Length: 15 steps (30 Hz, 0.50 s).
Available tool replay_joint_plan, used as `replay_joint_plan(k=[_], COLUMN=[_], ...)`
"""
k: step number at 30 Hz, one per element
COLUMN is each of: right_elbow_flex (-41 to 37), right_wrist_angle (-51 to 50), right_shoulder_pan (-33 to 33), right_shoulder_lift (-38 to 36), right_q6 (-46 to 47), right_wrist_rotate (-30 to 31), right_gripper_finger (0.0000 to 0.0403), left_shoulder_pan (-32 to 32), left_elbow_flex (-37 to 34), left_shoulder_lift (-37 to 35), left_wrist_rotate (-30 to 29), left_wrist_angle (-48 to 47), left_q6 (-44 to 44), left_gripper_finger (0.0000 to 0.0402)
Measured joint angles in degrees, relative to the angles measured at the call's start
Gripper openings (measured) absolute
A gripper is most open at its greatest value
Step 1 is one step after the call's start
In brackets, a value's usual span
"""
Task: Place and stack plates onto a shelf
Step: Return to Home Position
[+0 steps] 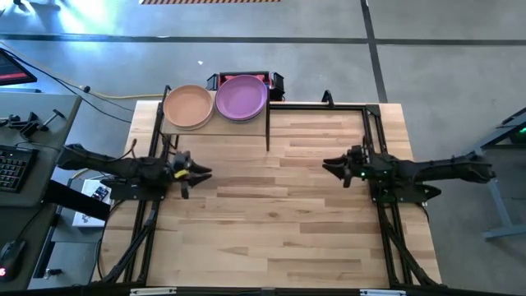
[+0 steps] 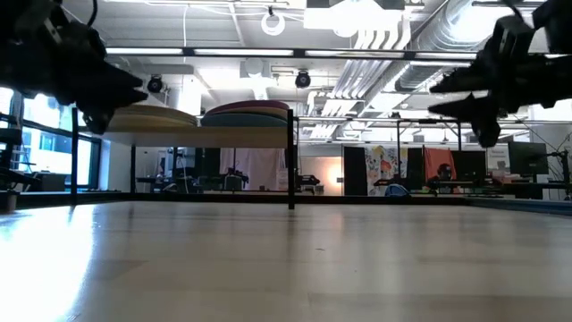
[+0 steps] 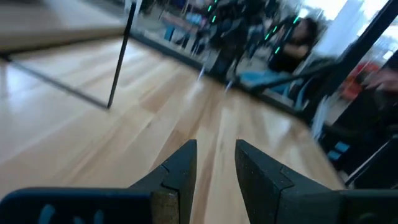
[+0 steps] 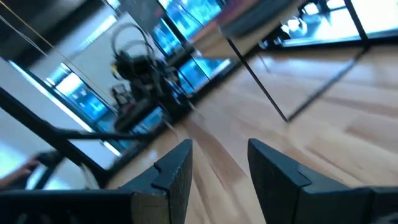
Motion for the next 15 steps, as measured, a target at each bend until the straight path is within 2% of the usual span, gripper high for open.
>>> replay_joint_plan(k=[11, 15], right_elbow_flex=[0.0, 0.0], right_wrist_angle=[0.0, 0.0], right_shoulder_pan=[0.0, 0.0], right_shoulder_lift=[-12.3, -17.0], right_q6=[0.0, 0.0], right_wrist_rotate=[0.0, 0.0], right_gripper_finger=[0.0145, 0.0145], left_shoulder_pan=[1.0, 2.1], left_elbow_flex=[0.0, 0.1], left_shoulder_lift=[-11.6, -11.7], left_wrist_rotate=[0.1, 0.0], left_wrist_angle=[0.1, 0.5], left_q6=[0.0, 0.0], left_gripper_finger=[0.0099, 0.0099])
